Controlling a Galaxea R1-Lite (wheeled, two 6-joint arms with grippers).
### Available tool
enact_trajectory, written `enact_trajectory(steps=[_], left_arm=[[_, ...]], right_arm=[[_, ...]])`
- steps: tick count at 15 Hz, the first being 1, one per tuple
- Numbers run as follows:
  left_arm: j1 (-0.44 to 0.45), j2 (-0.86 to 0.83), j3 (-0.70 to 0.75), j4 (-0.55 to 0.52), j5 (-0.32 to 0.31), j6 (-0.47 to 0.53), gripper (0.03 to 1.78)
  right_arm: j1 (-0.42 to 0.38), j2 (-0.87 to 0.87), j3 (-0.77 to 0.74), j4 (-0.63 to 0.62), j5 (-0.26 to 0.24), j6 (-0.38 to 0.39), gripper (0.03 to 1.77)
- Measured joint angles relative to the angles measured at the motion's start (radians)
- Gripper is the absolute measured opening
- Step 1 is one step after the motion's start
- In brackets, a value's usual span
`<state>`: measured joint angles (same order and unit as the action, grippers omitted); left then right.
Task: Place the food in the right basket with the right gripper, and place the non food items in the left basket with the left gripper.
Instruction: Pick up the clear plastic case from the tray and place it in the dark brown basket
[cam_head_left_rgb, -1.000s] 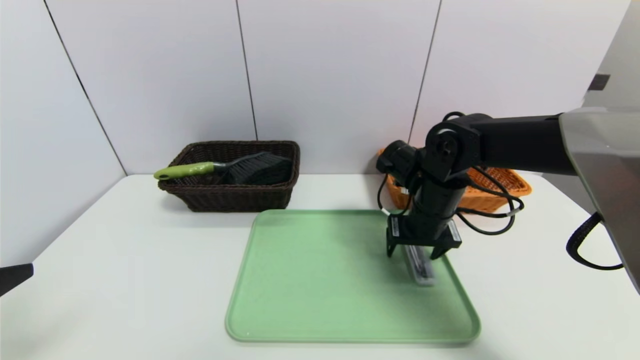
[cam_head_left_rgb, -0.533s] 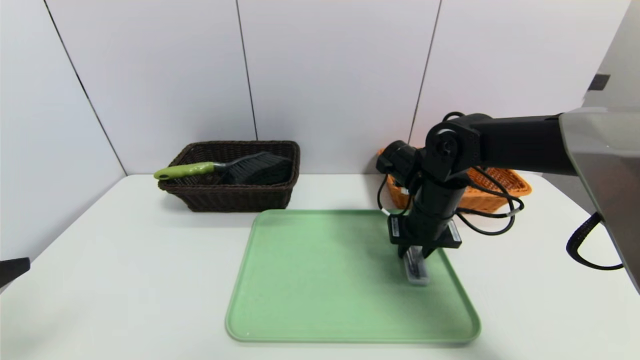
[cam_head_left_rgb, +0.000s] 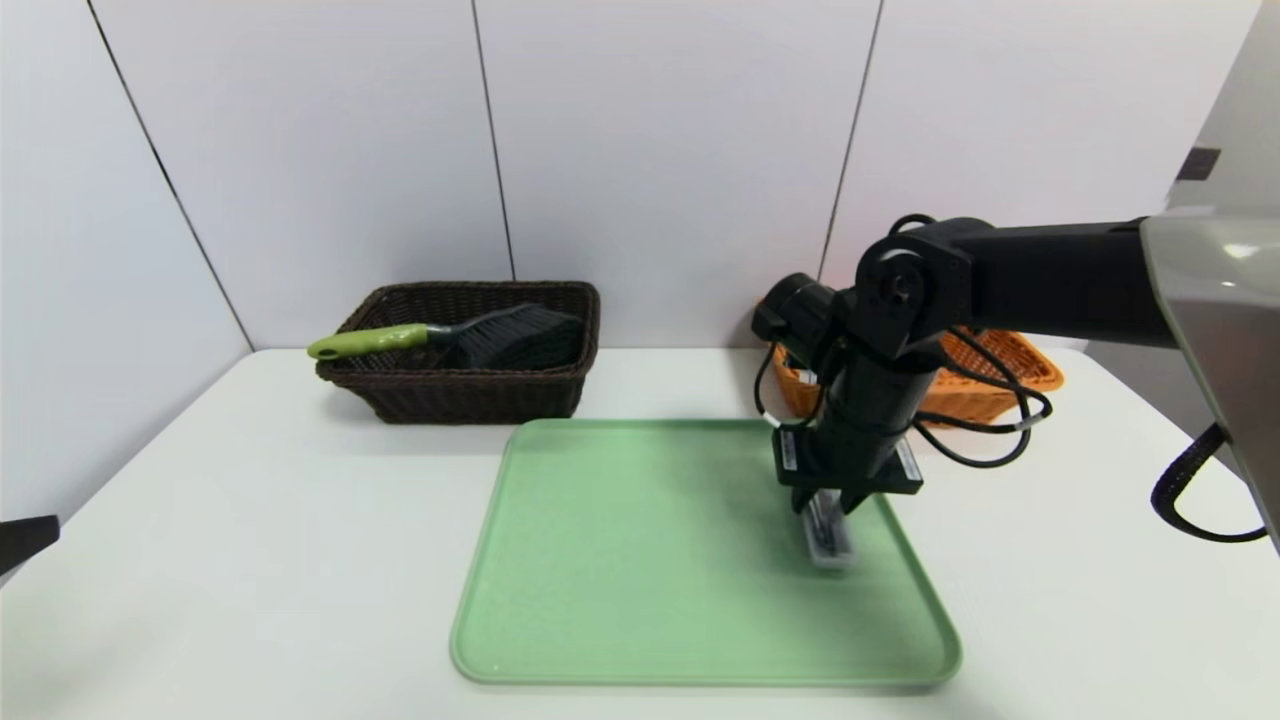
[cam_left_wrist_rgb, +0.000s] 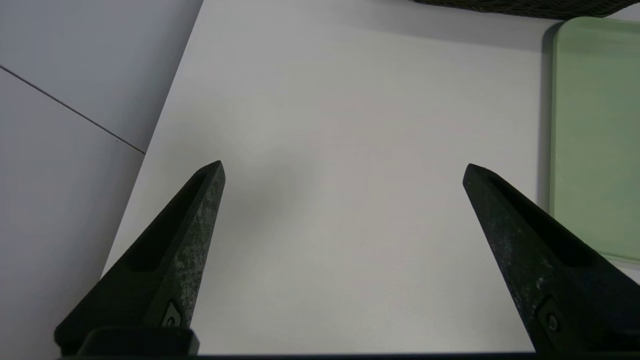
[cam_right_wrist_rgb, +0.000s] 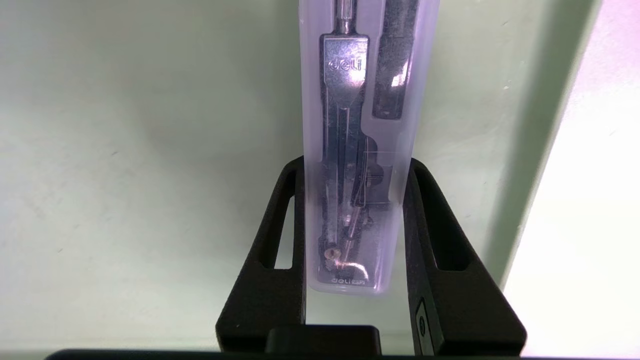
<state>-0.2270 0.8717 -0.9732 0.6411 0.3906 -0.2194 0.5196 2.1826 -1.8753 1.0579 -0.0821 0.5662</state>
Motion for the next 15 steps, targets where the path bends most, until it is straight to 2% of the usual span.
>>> enact_trajectory(steps=[5,8,11,15], left_arm=[[0.0,0.005,-0.001,-0.002,-0.001,0.0,1.69],[0.0,0.006,0.002,-0.001,0.0,0.0,1.69],[-0.001,0.006,0.01,-0.001,-0.009,0.002,1.69],[-0.003,0.007,0.015,-0.015,-0.052,0.026,1.69]], right_arm=[[0.05,-0.048,-0.007,-0.009,0.042,-0.016,0.54],[0.093,-0.1,-0.009,-0.08,0.064,-0.079,0.54],[0.136,-0.154,-0.007,-0.203,0.057,-0.164,0.54],[0.18,-0.191,-0.006,-0.464,0.025,-0.185,0.54]])
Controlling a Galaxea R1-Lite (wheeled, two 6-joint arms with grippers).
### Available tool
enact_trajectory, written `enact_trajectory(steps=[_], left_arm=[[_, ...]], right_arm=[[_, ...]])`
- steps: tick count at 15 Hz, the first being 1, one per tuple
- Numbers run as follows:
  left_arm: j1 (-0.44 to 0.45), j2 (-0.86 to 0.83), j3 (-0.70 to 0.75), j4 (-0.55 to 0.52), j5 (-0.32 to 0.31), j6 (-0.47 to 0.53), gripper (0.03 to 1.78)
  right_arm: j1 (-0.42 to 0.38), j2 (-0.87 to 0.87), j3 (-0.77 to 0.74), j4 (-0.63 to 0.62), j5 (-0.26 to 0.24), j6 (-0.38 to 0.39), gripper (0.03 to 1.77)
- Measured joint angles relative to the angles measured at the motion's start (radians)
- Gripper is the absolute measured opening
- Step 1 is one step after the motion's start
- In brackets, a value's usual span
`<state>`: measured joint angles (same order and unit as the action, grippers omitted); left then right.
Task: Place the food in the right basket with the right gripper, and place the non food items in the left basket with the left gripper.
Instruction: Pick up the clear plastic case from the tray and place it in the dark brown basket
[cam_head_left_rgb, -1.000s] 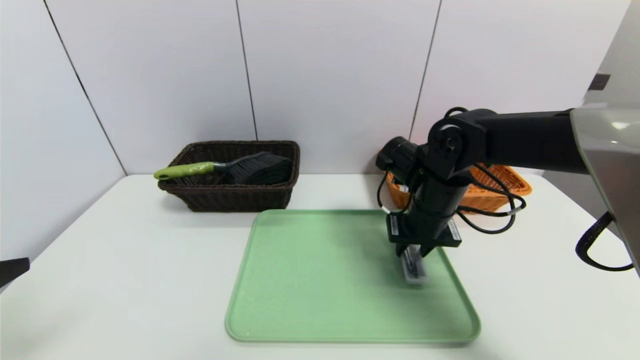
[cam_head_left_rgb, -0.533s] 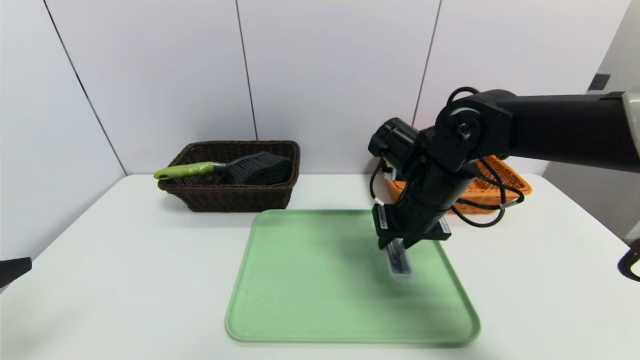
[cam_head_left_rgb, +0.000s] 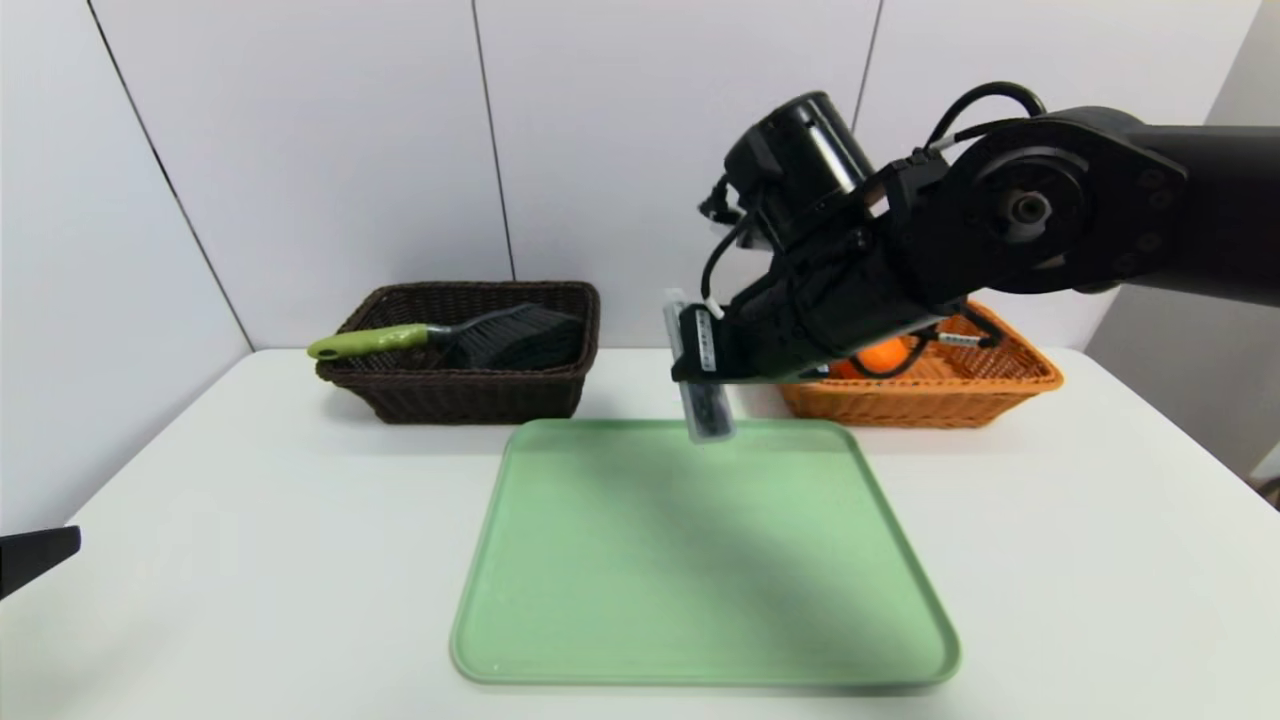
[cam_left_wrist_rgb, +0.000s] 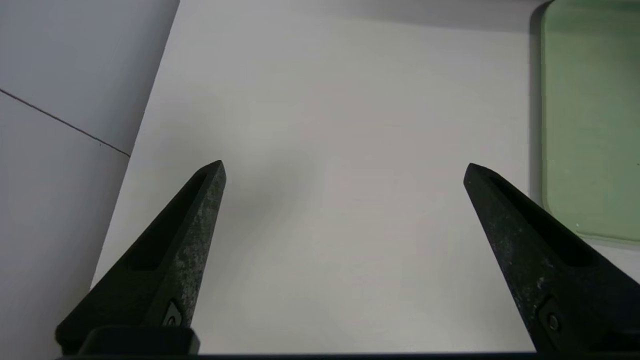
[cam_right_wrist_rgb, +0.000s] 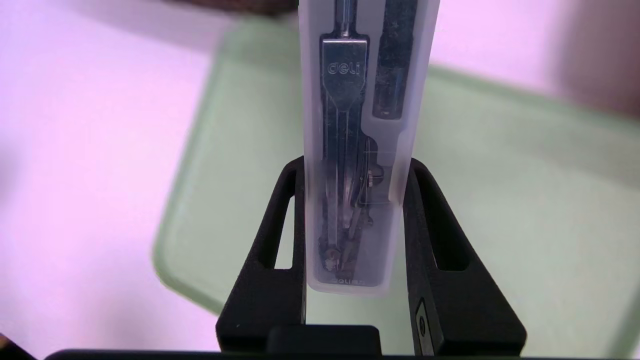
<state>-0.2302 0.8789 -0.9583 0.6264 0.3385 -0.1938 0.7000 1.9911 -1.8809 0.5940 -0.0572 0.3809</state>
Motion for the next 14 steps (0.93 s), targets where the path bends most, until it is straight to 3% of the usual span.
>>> enact_trajectory(steps=[2,5,8,14], left_arm=[[-0.001,0.004,0.01,-0.045,-0.012,0.002,1.69],[0.0,0.009,0.03,-0.059,-0.012,0.002,1.69],[-0.001,0.012,0.056,-0.061,-0.013,0.003,1.69],[0.0,0.012,0.07,-0.063,-0.011,0.041,1.69]], right_arm=[[0.017,0.003,-0.001,-0.165,-0.013,0.001,0.54],[0.03,0.048,-0.003,-0.461,-0.072,-0.009,0.54],[0.051,0.124,-0.011,-0.733,-0.114,-0.077,0.54],[0.079,0.27,-0.069,-0.979,-0.114,-0.085,0.54]])
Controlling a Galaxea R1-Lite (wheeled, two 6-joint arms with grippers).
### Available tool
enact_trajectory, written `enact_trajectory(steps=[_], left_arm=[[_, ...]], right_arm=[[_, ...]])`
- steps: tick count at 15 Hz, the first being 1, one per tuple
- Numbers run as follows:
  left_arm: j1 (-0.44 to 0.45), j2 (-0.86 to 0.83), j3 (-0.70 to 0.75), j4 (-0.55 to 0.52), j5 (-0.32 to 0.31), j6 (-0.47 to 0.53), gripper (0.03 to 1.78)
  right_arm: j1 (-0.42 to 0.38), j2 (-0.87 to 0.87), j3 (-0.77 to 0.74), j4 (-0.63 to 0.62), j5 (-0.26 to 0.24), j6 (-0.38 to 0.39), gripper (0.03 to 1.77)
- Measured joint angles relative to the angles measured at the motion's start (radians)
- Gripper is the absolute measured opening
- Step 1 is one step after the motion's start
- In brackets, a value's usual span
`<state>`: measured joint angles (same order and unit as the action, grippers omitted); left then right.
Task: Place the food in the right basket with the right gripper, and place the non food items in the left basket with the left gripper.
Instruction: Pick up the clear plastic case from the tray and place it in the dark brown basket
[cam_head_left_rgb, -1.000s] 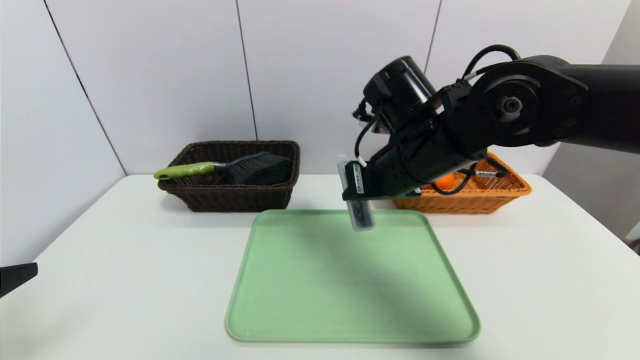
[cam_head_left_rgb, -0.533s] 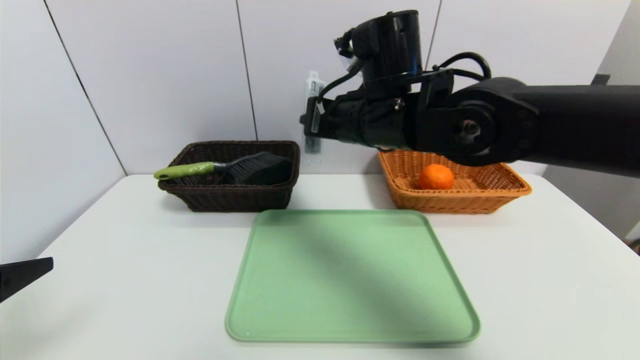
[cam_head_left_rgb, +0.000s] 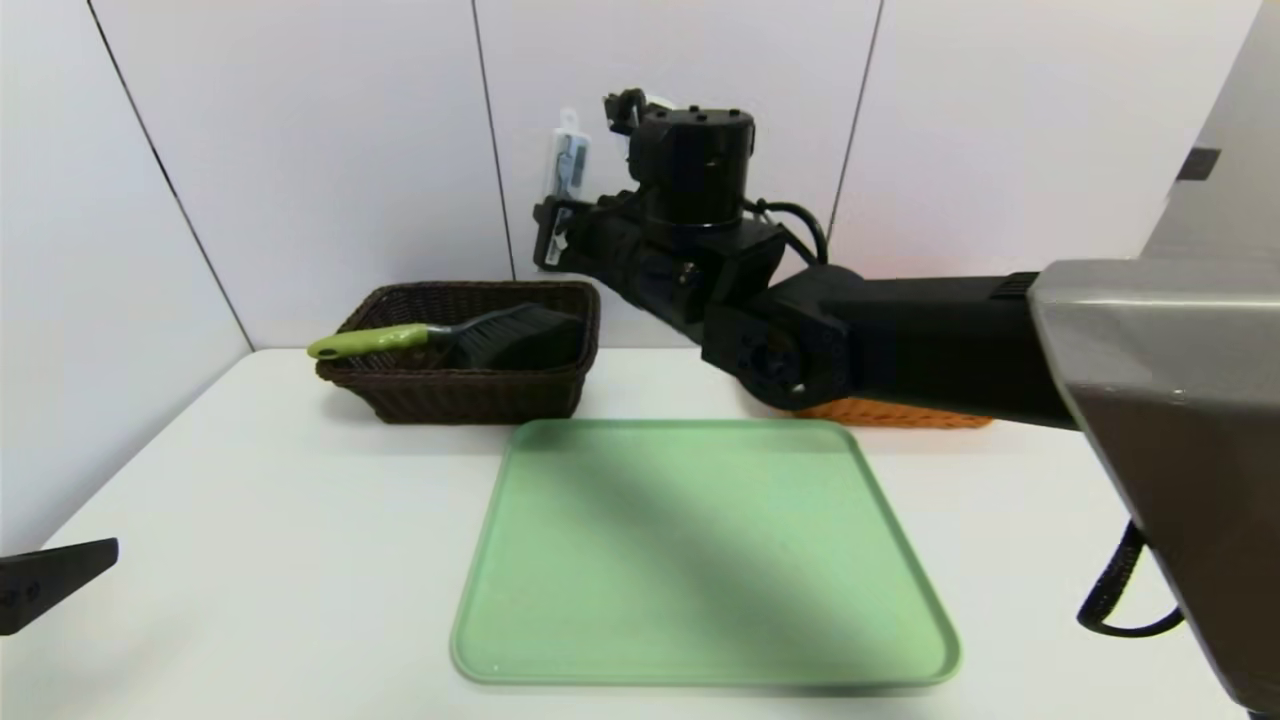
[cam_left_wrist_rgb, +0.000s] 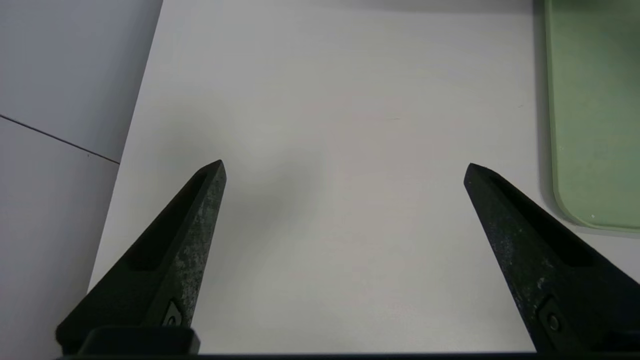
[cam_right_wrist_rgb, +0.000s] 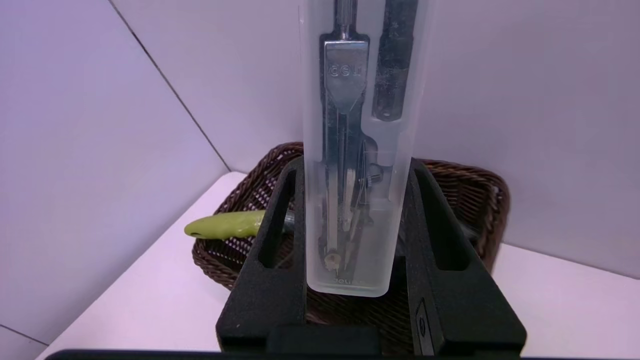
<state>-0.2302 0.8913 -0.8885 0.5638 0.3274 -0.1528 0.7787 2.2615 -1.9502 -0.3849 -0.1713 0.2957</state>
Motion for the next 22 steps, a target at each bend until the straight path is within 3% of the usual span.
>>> enact_trajectory(steps=[6,11,22], left_arm=[[0.0,0.003,0.019,-0.011,-0.001,0.004,1.69],[0.0,0.003,0.022,-0.012,-0.002,0.004,1.69],[-0.001,0.004,0.02,-0.017,-0.002,0.004,1.69]], right_arm=[[0.008,0.109,-0.002,-0.198,-0.003,-0.076,0.54],[0.007,0.171,-0.001,-0.206,-0.03,-0.095,0.54],[0.001,0.234,-0.001,-0.205,-0.018,-0.144,0.54]])
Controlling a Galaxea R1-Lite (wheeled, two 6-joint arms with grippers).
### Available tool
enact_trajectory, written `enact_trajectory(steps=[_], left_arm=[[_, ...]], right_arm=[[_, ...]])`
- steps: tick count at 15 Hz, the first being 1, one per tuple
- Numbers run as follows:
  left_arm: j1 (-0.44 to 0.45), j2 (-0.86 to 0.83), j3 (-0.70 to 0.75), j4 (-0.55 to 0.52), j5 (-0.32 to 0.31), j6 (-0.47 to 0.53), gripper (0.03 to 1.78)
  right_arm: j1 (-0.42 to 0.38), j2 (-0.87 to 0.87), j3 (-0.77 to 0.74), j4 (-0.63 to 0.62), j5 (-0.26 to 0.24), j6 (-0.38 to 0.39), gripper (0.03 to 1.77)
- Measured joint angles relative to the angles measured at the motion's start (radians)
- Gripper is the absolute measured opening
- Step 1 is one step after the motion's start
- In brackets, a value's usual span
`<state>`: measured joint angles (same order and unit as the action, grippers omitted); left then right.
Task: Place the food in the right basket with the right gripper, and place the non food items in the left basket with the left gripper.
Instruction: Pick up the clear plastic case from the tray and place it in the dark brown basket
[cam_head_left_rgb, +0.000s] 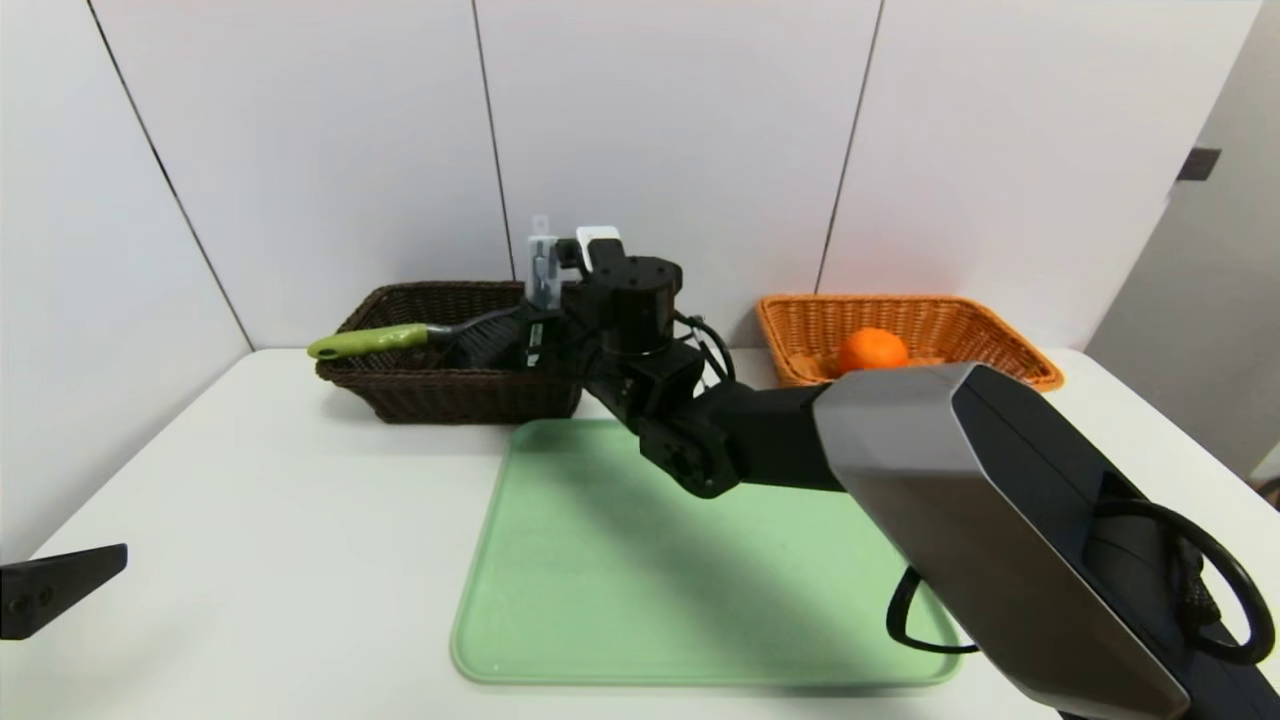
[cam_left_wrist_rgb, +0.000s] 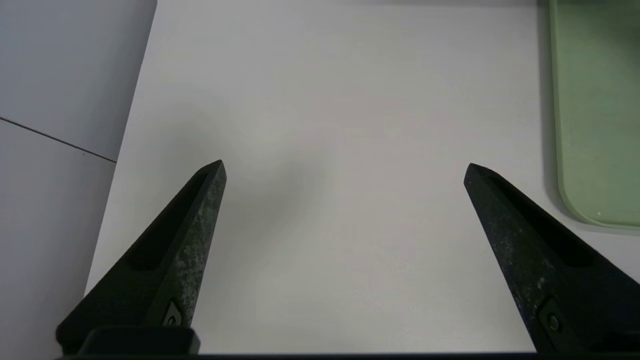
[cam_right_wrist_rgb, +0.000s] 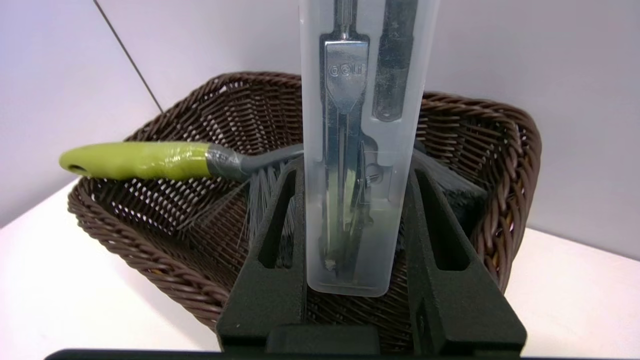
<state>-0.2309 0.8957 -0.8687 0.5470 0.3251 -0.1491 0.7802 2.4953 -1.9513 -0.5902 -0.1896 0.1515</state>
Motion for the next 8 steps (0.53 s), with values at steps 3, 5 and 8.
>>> enact_trajectory(steps=[3,5,8], left_arm=[[0.0,0.0,-0.001,-0.002,0.002,0.0,1.69],[0.0,0.001,-0.001,-0.002,0.002,0.0,1.69],[0.0,0.005,-0.005,-0.013,0.004,0.0,1.69]], right_arm=[[-0.007,0.012,0.0,0.001,0.002,-0.027,0.54],[-0.01,0.014,0.0,0.003,0.002,-0.029,0.54],[-0.016,0.016,0.0,0.012,0.002,-0.052,0.75]])
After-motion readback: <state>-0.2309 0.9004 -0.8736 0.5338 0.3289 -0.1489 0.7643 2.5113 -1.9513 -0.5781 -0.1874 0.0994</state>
